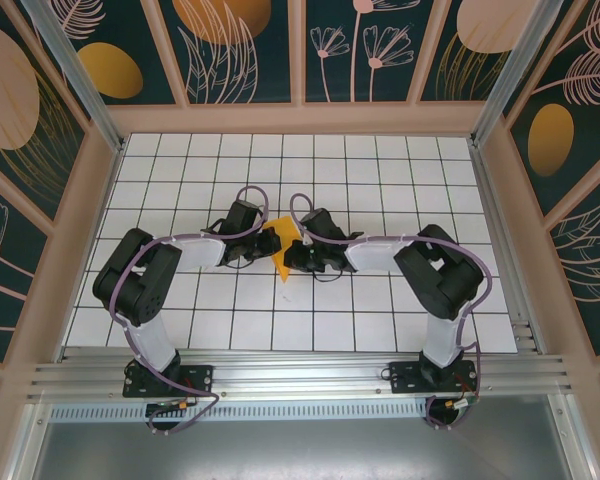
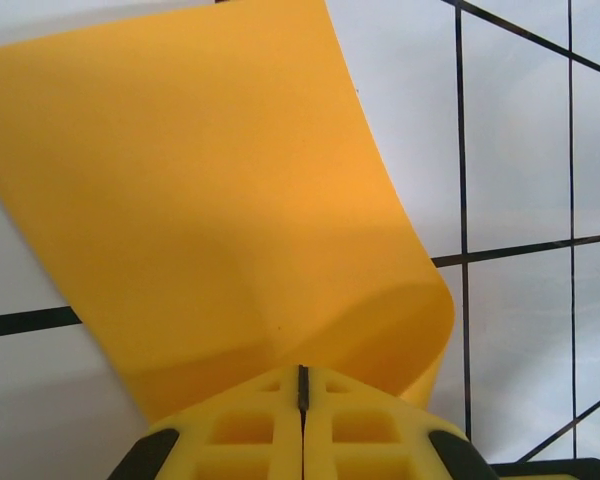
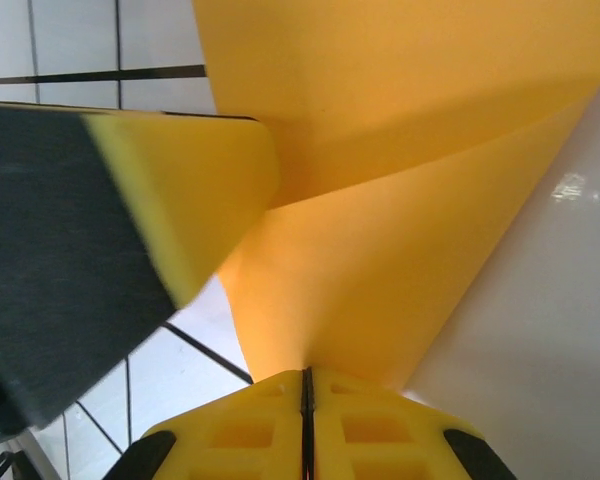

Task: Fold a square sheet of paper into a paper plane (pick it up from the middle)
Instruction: Third fold the triangle at the center of the table.

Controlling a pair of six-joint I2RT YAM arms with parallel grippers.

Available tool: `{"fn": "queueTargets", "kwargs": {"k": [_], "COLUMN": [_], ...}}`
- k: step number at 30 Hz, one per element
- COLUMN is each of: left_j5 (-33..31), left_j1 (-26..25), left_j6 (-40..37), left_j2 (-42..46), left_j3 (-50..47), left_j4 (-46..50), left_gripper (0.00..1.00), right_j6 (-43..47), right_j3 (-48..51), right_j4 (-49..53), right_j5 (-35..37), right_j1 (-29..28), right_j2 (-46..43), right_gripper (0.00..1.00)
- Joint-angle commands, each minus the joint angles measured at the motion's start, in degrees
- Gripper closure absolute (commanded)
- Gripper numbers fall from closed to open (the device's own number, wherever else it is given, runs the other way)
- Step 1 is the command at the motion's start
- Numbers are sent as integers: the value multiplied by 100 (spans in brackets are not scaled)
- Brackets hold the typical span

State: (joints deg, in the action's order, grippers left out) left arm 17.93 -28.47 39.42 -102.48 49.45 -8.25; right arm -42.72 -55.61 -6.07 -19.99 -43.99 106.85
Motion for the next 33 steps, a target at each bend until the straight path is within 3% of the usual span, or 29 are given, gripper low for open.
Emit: {"fn": "queueTargets", "kwargs": {"k": [1, 12, 33], "left_j5": [-179, 193, 553], "left_j1": [-10, -10, -10], "left_j6": [-42, 136, 277], "left_j2": [278, 595, 233], "left_j3": [123, -266, -604], "left_j4": [158, -157, -453], "left_gripper": [92, 90, 92], "right_j6": [-104, -89, -52], "right_j3": [-123, -79, -130], "right_j4": [-187, -309, -224], "right_j5": [-49, -171, -164], "right_j1": [-5, -5, 5], "right_j2": [169, 176, 326], "right_gripper": [90, 90, 90]}}
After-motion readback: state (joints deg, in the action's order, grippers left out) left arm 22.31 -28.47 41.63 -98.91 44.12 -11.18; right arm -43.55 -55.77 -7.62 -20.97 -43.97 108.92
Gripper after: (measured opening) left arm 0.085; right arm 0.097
